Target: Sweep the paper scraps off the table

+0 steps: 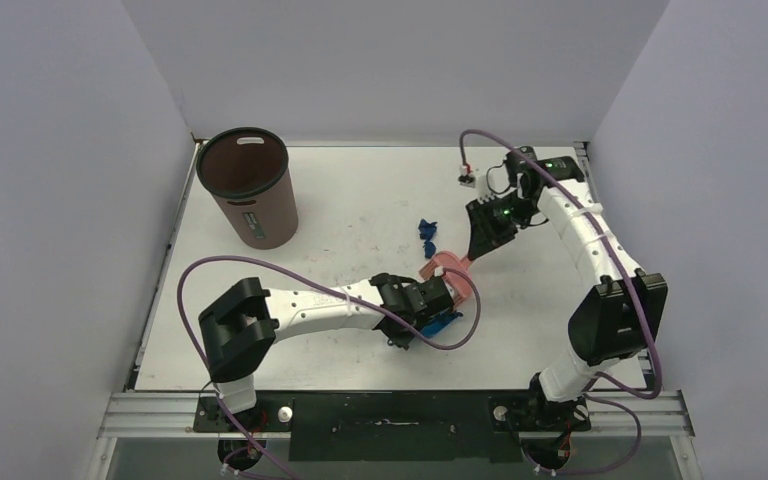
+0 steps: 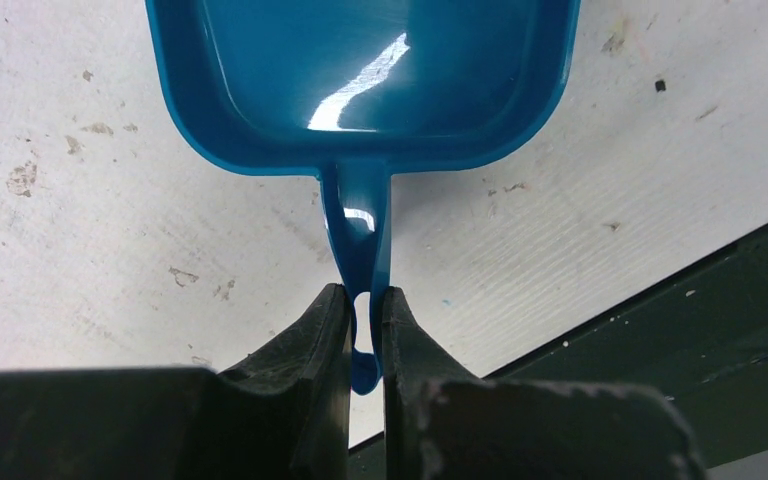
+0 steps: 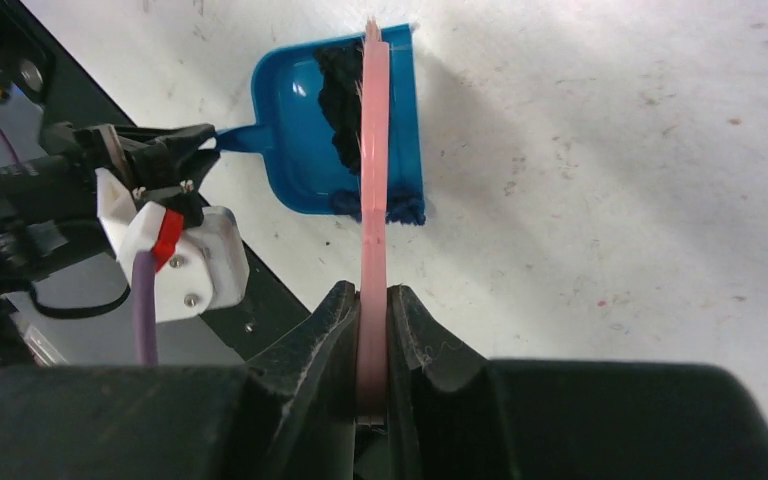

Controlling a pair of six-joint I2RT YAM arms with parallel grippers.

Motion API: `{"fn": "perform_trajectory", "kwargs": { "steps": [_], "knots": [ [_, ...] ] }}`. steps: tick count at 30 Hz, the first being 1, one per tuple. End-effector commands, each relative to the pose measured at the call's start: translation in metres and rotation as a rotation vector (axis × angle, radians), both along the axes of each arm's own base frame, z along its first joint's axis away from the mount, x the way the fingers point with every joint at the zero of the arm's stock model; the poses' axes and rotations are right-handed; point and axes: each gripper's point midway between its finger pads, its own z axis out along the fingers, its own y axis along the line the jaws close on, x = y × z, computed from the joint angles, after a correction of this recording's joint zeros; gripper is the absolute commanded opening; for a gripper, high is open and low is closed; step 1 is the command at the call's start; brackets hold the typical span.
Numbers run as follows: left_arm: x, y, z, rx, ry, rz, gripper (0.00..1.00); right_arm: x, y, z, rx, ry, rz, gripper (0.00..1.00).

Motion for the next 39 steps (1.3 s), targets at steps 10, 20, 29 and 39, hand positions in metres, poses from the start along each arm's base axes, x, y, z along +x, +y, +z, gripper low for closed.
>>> {"fn": "perform_trajectory", "kwargs": {
  "steps": [10,20,29,39],
  "knots": [
    [0.015,0.017,0.035,-0.19,-0.149,0.166,0.0,0.127,-0.019,0.115,-0.165,-0.657,0.092,0.05],
    [0.01,0.056,0.023,-0.055,-0.1,0.225,0.0,0.198,0.042,0.04,-0.664,-0.949,0.299,0.05],
    [0.013,0.055,0.007,-0.012,-0.061,0.203,0.0,0.167,0.067,-0.007,-0.617,-0.781,0.385,0.05],
    [0.025,0.036,-0.008,-0.002,-0.041,0.168,0.0,0.066,0.091,-0.024,-0.291,-0.39,0.384,0.05]
  ]
}}
